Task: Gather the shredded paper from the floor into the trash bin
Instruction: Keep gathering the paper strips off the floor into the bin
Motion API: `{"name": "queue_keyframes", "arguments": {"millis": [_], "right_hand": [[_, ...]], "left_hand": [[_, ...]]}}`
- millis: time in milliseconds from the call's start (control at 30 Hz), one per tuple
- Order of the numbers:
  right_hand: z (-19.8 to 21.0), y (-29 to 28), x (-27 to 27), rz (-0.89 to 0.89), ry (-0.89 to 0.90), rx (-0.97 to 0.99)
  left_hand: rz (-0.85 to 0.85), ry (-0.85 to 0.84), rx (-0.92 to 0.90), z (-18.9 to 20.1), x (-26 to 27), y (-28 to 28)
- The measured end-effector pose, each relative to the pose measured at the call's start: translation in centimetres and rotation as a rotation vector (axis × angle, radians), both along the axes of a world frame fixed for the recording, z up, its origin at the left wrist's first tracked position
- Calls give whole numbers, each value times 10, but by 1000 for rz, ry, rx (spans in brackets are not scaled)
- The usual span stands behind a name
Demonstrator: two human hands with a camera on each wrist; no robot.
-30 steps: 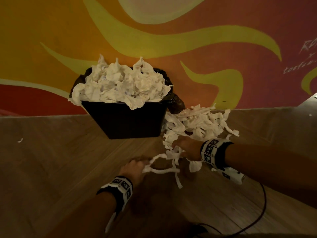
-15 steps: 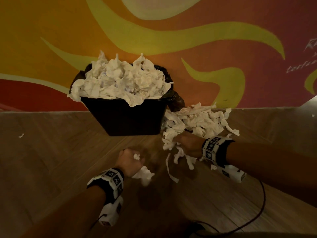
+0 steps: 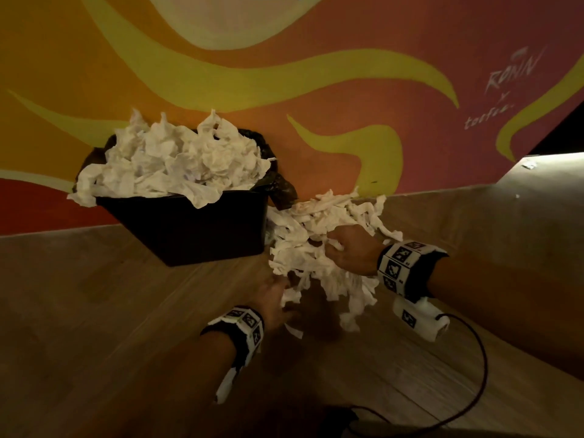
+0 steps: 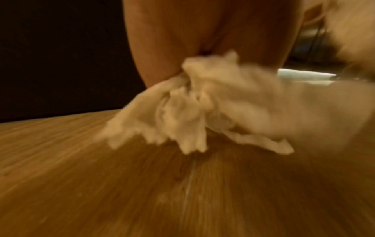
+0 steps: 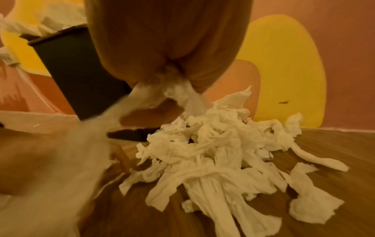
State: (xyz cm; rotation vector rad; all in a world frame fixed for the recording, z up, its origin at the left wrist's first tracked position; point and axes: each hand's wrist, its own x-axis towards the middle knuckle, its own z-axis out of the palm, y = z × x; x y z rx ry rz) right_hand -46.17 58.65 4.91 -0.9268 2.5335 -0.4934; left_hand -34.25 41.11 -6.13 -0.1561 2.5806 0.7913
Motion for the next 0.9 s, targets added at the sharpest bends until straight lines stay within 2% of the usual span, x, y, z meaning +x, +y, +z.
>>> {"name": "queue_keyframes", "arguments": {"millis": [67, 167, 233, 333, 533, 667, 833, 900], "right_hand": [[-5, 5, -1, 23, -41, 74], [-11, 8, -3, 89, -108, 273], [-14, 11, -3, 129, -111, 303], [-19, 19, -6, 178, -48, 316], [-36, 34, -14, 278, 41, 643], [-46, 39, -8, 349, 114, 672], [-55, 33, -7, 355, 136, 682], [-55, 31, -11, 336, 114, 652]], "left_hand": [[-11, -42, -73, -8, 4, 3], [88, -35, -39, -17, 11, -2], [101, -80, -21, -18, 17, -7], [107, -70, 10, -18, 16, -14], [175, 81, 159, 2, -5, -5], [186, 90, 216, 1, -25, 15], [53, 51, -38, -14, -34, 21], [34, 0, -54, -13, -34, 19]]}}
